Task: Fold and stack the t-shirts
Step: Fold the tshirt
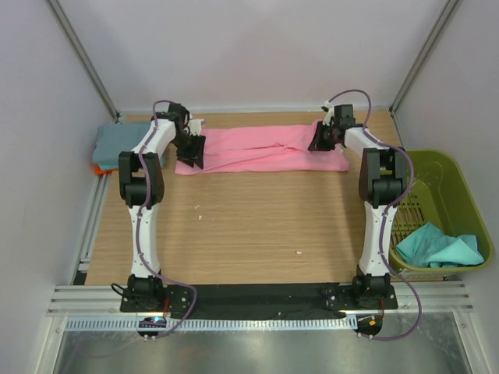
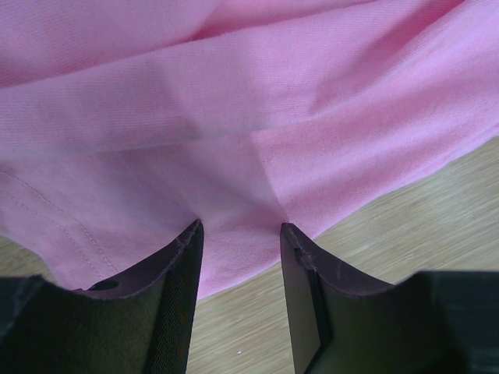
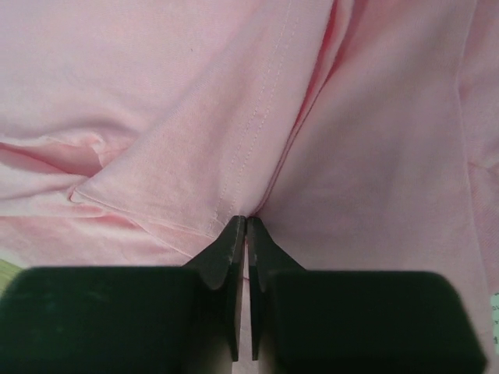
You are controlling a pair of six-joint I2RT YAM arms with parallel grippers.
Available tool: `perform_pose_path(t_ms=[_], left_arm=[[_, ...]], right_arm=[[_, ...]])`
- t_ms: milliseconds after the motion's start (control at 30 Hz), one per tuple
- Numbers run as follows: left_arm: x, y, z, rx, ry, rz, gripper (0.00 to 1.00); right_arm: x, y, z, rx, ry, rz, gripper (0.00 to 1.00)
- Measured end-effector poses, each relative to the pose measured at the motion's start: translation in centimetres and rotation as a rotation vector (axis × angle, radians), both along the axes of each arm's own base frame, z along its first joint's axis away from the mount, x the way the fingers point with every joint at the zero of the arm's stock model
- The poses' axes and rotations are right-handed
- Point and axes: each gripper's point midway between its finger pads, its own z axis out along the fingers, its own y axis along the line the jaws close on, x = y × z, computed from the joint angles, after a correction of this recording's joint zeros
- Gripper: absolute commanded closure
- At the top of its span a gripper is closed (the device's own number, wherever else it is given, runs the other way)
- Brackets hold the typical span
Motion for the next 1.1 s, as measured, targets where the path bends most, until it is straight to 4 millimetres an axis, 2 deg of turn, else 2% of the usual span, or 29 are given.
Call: perform_pose_path(t_ms=[67,167,300,500,533,567,600,667,800,900,1100], left_arm=[[0.0,0.0,0.0,0.000,0.000,0.001,0.55],[0.0,0.1,0.0,-0.001,0.000,0.002,0.55],[0.0,0.1,0.0,-0.001,-0.001,0.002,0.55],[0.0,0.1,-0.1,-0.001,-0.001,0.002,0.55],[0.0,0.1,-0.1,-0.001,-0.001,0.002,0.55],[0.0,0.1,-0.1,0.000,-0.001,0.002,0.55],[0.0,0.1,-0.1,0.000,-0.001,0.002,0.55],[0.1,0.1,0.0,0.001,-0.002,0.003,0.55],[0.1,0.1,0.0,0.005,-0.005,0.003,0.55],[0.3,0.4,0.1,0.023,-0.021,0.006,0.53],[1.5,1.6,1.1,0.091,-0.098,0.021,0.52]], right_arm=[[0.0,0.1,0.0,0.007,0.003,-0.001,0.99],[0.2,0.5,0.4,0.022,0.000,-0.004,0.99],[1.8,1.5,1.8,0.051,-0.036,-0.006,0.99],[5.9,4.8,6.3,0.102,-0.183,0.018,0.98],[6.6,5.5,7.0,0.109,-0.212,0.028,0.92],[7.2,6.2,7.5,0.116,-0.237,0.035,0.81],[7.7,7.1,8.0,0.124,-0.260,0.044,0.54],[8.2,8.1,8.3,0.131,-0.281,0.055,0.39],[8.2,9.3,8.4,0.129,-0.292,0.065,0.31],[8.2,8.9,8.5,0.119,-0.296,0.057,0.31],[6.3,4.8,8.0,0.072,-0.250,-0.002,0.31]])
